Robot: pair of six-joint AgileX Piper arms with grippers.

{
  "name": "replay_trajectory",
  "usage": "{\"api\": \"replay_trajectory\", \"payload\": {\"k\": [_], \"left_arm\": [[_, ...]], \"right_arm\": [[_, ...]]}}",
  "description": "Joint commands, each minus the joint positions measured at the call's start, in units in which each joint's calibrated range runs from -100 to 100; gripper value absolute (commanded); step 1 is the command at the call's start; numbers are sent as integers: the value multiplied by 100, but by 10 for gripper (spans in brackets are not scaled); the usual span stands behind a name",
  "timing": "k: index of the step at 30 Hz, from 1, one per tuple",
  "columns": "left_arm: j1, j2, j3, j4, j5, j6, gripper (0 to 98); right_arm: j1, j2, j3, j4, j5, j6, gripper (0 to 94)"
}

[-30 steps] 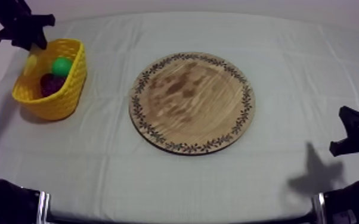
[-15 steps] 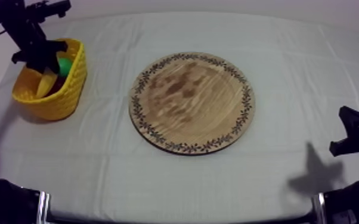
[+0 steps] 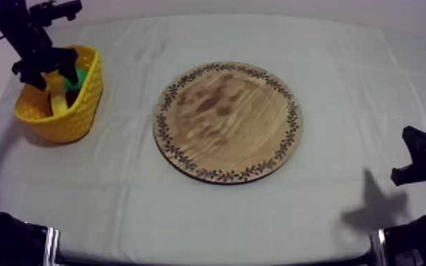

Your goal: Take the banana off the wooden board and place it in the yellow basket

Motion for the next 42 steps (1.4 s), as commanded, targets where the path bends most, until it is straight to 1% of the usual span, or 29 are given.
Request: {"api": "replay_trajectory", "payload": {"k": [1,4,7,11,15,19,21,24,26,27,31,33,35,38,42], "left_arm": [[12,-359,14,21,0,30,844],[26,-861,64,50,-27,62,816],[31,-1439,259,60,-191,142,713],[36,-2283,808,55,-652,184,570],[50,-3234,1536,9,-1366,117,435],[37,-4299,2415,-39,-2275,25,312],[25,-4866,2912,-91,-2729,38,251],[-5,-5740,3748,-176,-3397,141,160],[-8,-6334,4344,-319,-3816,321,98],[-9,-6635,4637,-422,-3983,443,70],[-15,-7790,5635,-850,-4296,903,18],[-19,-8293,5994,-988,-4347,977,9],[-26,-8738,6272,-1056,-4369,931,5],[-42,-9342,6630,-1104,-4341,864,2],[-125,-9978,7088,-1129,-4218,1007,1]], "right_arm": [[2,0,1,2,4,2,3],[2,0,1,2,4,2,3],[2,0,1,2,4,2,3],[2,0,1,2,4,2,3],[2,0,1,2,4,2,3],[2,0,1,2,4,2,3],[2,0,1,2,4,2,3],[2,0,1,2,4,2,3],[2,0,1,2,4,2,3],[2,0,1,2,4,2,3],[2,0,1,2,4,2,3],[2,0,1,2,4,2,3],[2,0,1,2,4,2,3],[2,0,1,2,4,2,3],[2,0,1,2,4,2,3]]}}
